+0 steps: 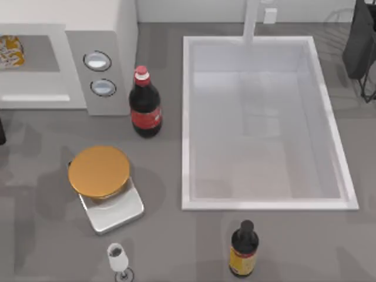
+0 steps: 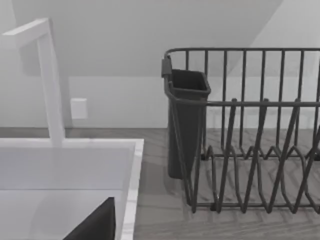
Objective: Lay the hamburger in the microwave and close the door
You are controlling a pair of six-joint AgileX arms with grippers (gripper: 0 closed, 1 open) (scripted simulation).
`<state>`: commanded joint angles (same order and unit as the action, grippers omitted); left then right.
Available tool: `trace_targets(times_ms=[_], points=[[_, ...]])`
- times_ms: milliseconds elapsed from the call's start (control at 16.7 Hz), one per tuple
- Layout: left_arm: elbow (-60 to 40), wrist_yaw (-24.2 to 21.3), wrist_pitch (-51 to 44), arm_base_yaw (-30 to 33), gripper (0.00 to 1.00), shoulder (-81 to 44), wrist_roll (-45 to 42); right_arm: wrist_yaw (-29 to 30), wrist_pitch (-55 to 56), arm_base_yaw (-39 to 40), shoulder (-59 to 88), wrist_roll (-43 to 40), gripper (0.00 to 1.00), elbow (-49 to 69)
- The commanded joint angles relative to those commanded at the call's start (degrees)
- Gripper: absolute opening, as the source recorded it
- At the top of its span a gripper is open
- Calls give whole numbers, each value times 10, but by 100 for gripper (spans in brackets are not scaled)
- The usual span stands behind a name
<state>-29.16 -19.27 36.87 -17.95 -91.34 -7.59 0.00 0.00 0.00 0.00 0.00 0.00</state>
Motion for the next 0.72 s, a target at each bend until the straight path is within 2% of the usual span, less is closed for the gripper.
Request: trace_targets(times_ms=[360, 720], points=[[-35, 1, -134, 0, 100, 100, 1, 0, 0, 0, 0, 0, 100, 0], [-36, 2, -143, 0, 100, 106, 1, 0, 0, 0, 0, 0, 100, 0]])
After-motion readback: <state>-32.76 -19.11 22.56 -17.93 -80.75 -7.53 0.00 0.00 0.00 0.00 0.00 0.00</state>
